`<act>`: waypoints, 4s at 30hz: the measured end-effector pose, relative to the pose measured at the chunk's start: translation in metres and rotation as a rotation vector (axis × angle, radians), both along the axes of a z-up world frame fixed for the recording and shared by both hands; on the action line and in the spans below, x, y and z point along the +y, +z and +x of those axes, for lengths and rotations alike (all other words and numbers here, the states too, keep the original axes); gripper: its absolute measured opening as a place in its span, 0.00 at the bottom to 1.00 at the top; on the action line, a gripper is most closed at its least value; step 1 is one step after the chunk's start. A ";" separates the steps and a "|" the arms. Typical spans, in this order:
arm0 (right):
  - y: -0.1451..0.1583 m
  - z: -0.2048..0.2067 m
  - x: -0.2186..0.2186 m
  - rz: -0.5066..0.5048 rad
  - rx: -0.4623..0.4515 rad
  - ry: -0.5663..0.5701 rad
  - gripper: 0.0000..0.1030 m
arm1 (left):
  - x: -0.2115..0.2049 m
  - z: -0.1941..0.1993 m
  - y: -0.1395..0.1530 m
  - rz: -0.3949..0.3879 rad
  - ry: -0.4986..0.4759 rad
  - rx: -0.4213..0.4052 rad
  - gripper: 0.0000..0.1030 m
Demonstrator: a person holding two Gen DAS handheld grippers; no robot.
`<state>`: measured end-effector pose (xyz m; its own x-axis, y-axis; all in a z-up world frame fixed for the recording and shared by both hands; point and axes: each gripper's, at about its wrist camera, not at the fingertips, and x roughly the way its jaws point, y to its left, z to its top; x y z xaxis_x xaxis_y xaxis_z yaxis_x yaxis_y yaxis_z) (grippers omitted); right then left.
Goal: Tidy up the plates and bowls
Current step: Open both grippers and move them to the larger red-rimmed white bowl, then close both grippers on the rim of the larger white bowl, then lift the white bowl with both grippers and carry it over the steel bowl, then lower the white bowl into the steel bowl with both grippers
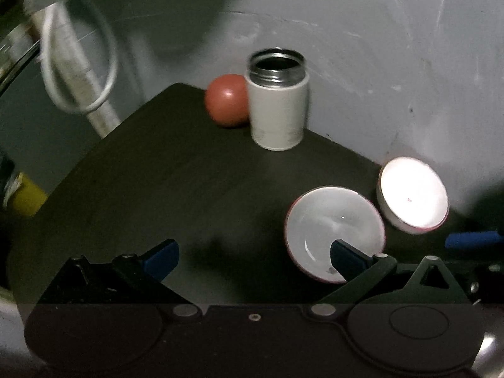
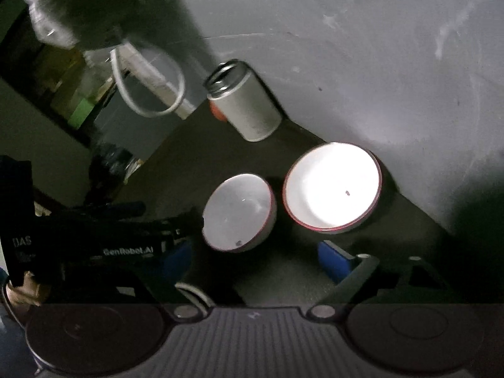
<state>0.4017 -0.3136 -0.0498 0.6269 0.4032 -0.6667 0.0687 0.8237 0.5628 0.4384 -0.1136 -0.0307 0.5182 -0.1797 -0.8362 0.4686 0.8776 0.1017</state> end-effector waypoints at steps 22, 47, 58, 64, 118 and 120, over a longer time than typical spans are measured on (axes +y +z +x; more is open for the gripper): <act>-0.032 0.036 0.012 0.086 0.083 -0.125 0.33 | -0.022 0.030 -0.029 -0.028 -0.139 0.183 0.44; -0.040 0.030 0.025 0.030 0.066 -0.072 0.13 | 0.001 -0.017 -0.019 -0.151 0.008 0.089 0.12; 0.025 -0.045 0.016 -0.095 -0.292 -0.016 0.12 | 0.002 -0.095 0.036 -0.270 0.030 -0.195 0.11; 0.052 -0.082 0.003 -0.182 -0.408 0.007 0.12 | -0.008 -0.136 0.049 -0.357 0.019 -0.309 0.11; 0.005 -0.137 -0.021 -0.274 0.020 0.264 0.13 | -0.030 -0.187 -0.010 -0.323 0.106 0.252 0.12; 0.004 -0.136 -0.020 -0.277 0.032 0.271 0.13 | -0.032 -0.185 -0.012 -0.314 0.115 0.269 0.12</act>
<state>0.2662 -0.3335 -0.0460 0.4993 0.3533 -0.7911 -0.1588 0.9349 0.3173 0.2536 -0.1453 -0.0428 0.3207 -0.4007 -0.8582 0.3394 0.8946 -0.2908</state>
